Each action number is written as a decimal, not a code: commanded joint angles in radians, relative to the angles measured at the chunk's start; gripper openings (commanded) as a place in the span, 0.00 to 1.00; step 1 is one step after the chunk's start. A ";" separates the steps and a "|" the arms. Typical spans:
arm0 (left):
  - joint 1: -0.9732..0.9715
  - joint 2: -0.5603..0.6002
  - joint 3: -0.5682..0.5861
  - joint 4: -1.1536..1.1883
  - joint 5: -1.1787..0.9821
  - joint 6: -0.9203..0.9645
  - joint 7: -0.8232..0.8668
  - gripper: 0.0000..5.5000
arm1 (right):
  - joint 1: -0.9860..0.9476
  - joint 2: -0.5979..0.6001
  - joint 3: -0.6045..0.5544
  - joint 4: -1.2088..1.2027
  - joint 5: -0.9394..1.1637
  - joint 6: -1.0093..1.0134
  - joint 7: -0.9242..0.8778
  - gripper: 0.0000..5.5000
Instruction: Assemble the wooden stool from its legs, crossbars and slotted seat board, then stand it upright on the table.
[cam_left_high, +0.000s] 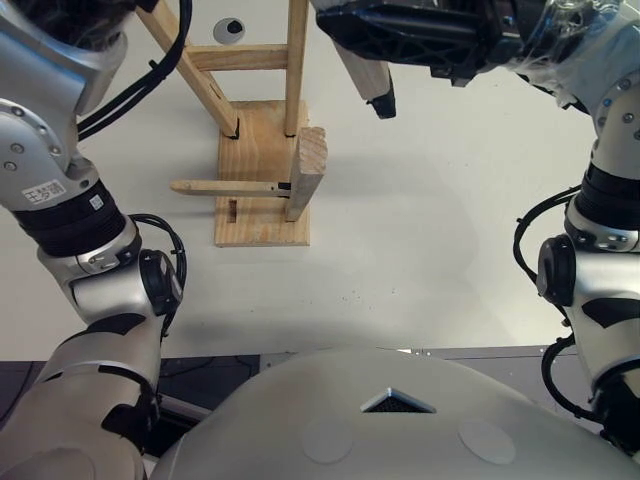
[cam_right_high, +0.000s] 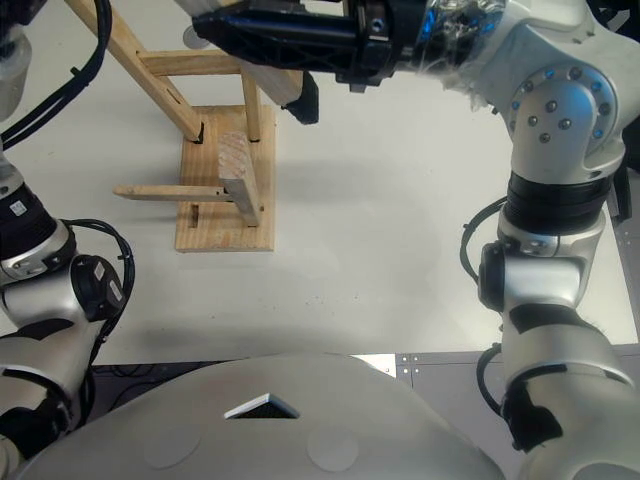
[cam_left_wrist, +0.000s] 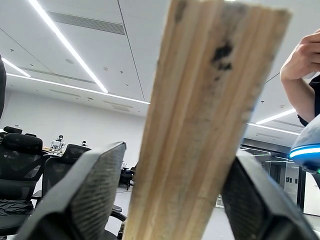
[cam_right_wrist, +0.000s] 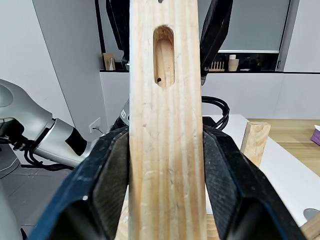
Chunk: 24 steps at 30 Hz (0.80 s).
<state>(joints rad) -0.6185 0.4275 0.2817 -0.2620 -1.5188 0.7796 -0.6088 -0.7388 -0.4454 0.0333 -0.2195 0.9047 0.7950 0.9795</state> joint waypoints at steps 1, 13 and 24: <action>0.012 0.003 0.025 -0.006 -0.022 -0.008 0.008 0.46 | 0.000 0.002 -0.014 0.013 0.019 0.016 0.012 0.37; -0.024 -0.022 0.078 0.061 0.062 -0.112 0.015 0.37 | 0.011 -0.040 0.030 0.033 -0.019 0.042 0.052 0.56; 0.140 0.154 0.299 0.057 0.162 -0.181 -0.060 0.37 | 0.070 -0.206 0.065 0.010 0.063 0.241 0.265 0.78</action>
<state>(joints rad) -0.5245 0.5546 0.5593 -0.1825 -1.3876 0.6035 -0.6514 -0.6753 -0.6245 0.1159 -0.1873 0.9281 0.9888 1.2327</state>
